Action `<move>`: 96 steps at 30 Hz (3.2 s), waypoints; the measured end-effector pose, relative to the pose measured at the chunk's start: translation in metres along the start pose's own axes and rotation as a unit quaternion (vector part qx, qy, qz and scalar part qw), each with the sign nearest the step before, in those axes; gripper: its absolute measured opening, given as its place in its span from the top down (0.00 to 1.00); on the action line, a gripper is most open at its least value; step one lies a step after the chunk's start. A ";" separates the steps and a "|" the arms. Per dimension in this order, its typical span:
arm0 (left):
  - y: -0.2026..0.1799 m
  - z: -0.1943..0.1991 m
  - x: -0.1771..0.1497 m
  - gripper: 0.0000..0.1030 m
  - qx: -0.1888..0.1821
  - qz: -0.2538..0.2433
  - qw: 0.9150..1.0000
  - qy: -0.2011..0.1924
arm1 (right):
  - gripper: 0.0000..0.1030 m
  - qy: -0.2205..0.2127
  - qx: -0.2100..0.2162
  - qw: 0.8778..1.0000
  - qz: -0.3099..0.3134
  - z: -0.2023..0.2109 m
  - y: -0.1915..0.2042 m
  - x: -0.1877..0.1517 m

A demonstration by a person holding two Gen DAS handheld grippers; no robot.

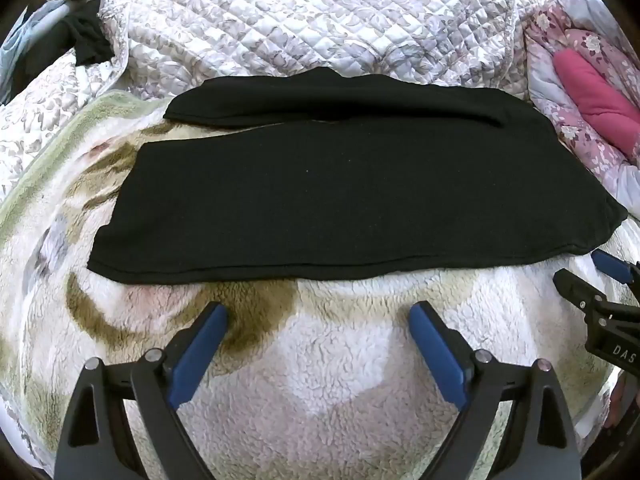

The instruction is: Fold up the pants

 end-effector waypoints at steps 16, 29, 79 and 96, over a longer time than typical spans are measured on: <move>-0.002 -0.001 0.003 0.06 -0.001 0.002 1.000 0.001 | 0.16 0.002 0.001 1.000 -0.001 0.000 0.000 0.000; -0.001 -0.001 0.000 0.05 -0.002 -0.001 1.000 0.000 | 0.16 0.001 0.001 1.000 -0.001 0.000 0.001 0.000; 0.000 -0.002 0.000 0.05 -0.002 -0.003 1.000 0.000 | 0.15 -0.003 0.004 1.000 0.000 -0.001 0.001 0.000; -0.001 -0.001 0.001 0.05 -0.001 -0.003 1.000 0.000 | 0.15 -0.003 0.003 1.000 0.001 -0.001 0.002 0.000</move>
Point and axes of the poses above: each gripper's, at about its wrist camera, not at the fingertips, and z roughly against the way its jaws point, y to its left, x to its top, the point moved 5 cm from there along -z, roughly the way its jaws point, and after that the axes turned 9 degrees about -z, right-handed, at the moved point
